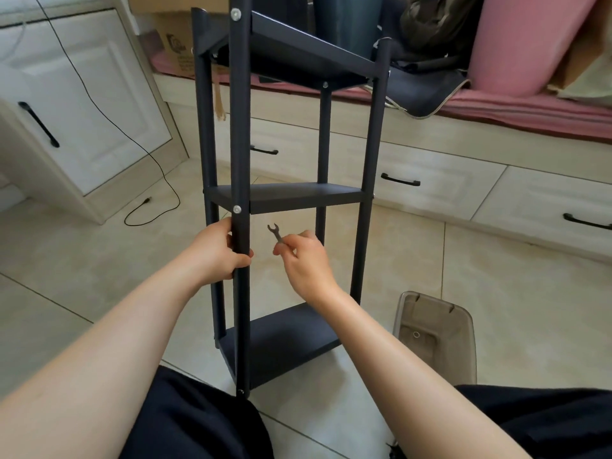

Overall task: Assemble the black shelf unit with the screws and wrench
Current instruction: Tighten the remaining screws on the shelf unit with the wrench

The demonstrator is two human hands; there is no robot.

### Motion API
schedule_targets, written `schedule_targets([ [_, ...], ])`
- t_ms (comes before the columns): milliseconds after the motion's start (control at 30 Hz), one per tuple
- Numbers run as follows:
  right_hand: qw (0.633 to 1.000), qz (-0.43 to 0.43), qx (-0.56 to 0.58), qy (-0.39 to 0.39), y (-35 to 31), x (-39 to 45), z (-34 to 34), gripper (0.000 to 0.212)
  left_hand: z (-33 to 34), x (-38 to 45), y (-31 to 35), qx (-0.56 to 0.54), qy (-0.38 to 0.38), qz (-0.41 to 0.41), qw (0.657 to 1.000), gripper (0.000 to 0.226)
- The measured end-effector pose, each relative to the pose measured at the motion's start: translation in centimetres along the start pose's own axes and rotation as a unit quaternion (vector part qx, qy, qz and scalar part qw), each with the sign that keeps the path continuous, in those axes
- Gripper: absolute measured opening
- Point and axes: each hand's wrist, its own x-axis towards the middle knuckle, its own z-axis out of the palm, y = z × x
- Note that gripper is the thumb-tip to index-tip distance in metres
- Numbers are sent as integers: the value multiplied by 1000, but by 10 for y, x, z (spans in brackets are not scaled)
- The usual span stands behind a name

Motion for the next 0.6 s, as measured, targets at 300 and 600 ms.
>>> schedule_targets([
  [300,997,-14,-9,-73,-35,15,-13,28,-6,5,-8,-13,2,-2,1000,61],
  [600,998,-56,-18,-35,-48,22,-6,27,-6,10,-9,-13,-3,13,1000,61],
])
